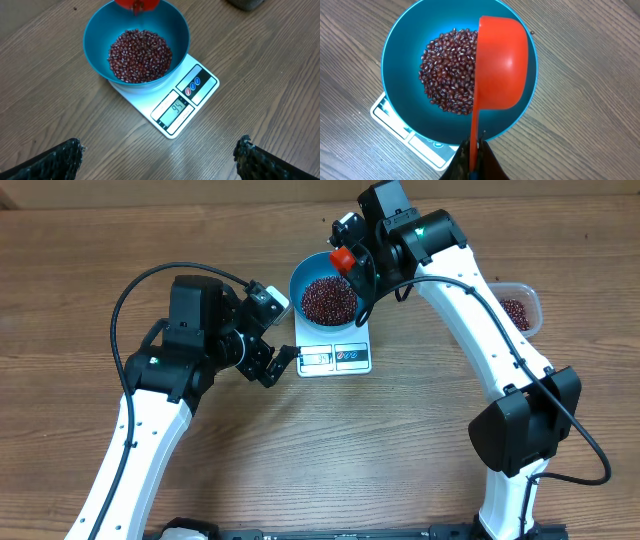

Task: Scoop item into bowl and weigh 150g on scale
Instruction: 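Tip the scoop with the right gripper to pour beans into the bowl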

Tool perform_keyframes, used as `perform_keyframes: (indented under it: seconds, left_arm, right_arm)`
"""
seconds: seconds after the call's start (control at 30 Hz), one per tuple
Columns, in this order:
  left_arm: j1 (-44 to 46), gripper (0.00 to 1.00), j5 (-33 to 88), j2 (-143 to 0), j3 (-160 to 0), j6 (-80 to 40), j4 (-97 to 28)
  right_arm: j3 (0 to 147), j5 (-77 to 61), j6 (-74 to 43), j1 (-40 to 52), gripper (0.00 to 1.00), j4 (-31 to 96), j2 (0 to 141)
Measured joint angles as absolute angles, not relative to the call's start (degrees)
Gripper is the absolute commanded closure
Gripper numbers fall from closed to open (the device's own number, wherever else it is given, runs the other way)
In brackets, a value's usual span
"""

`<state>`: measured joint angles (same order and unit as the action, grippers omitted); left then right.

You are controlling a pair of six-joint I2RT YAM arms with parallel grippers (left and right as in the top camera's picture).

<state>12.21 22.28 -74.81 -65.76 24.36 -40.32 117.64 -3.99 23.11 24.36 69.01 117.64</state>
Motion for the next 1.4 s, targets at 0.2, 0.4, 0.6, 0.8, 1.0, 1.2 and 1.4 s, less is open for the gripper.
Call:
perform_keyframes:
  seconds: [0.2, 0.4, 0.6, 0.8, 1.0, 1.2, 1.4]
  left_arm:
    - [12.21, 0.00, 22.28, -74.81, -65.76, 24.36, -40.32]
    - [12.21, 0.00, 22.28, -74.81, -65.76, 24.36, -40.32]
    - [12.21, 0.00, 22.28, -74.81, -65.76, 24.36, -40.32]
    - [12.21, 0.00, 22.28, -74.81, -65.76, 24.36, -40.32]
    - [12.21, 0.01, 22.28, -74.81, -65.76, 24.36, -40.32]
    - [12.21, 0.00, 22.28, -74.81, -65.76, 24.36, -40.32]
    - [12.21, 0.00, 22.28, -74.81, -65.76, 24.36, -40.32]
  right_arm:
    - [117.64, -3.99, 24.51, 24.36, 0.96, 68.95, 117.64]
    - [117.64, -4.01, 25.15, 24.36, 0.96, 68.38, 117.64]
    - [117.64, -3.99, 26.41, 24.40, 0.96, 67.96, 117.64]
    - [117.64, -2.87, 27.55, 25.23, 0.96, 67.51, 117.64]
    - [117.64, -2.57, 26.30, 25.91, 0.96, 67.53, 117.64]
    - [117.64, -2.74, 21.74, 25.74, 0.96, 67.70, 117.64]
    - [117.64, -3.36, 16.38, 22.61, 0.96, 67.72, 117.49]
